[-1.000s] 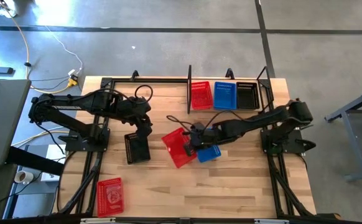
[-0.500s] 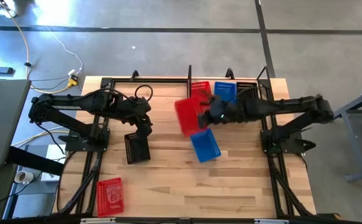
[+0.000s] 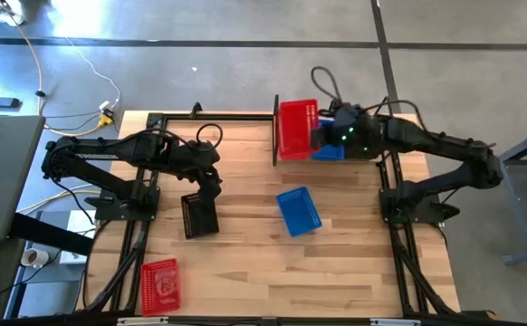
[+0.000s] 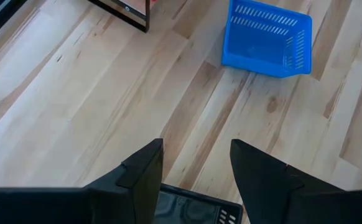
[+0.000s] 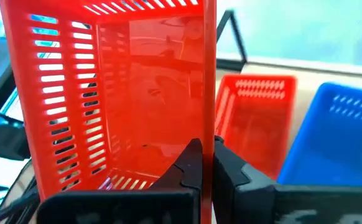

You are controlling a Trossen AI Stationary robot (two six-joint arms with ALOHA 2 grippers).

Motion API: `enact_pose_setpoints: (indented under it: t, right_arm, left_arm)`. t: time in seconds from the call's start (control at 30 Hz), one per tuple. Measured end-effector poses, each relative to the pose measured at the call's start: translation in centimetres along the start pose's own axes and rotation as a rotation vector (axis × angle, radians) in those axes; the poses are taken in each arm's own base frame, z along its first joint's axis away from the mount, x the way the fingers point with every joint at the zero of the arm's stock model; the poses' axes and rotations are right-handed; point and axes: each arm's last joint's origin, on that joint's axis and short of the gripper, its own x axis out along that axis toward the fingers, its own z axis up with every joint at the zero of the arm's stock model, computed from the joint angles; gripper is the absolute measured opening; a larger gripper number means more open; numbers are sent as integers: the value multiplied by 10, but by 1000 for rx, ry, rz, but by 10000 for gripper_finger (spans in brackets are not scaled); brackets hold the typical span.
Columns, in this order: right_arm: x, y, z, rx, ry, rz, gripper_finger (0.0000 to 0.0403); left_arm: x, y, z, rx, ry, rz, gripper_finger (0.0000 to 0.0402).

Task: Stack baskets on shelf by color
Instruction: Stack the top red basket on the red basket on the shelf

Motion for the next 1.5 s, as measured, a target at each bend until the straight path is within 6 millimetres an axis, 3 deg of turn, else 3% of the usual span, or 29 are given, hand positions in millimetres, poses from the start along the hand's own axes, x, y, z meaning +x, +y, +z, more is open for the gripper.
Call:
enact_pose_setpoints:
  t: [0.33,0.67,1.03,1.5]
  right_arm:
    - [-4,-35,25,-11,20,-68,0]
    - [38,-59,36,62,212,-72,0]
    - [89,-68,24,123,414,-119,0]
    - [119,-81,23,187,442,-166,0]
  left_arm:
    - [0,0,0,-1,0,0,177]
    - [0,0,0,-2,0,-1,177]
    - [0,0,0,-3,1,-1,177]
    - [0,0,0,-3,1,-1,177]
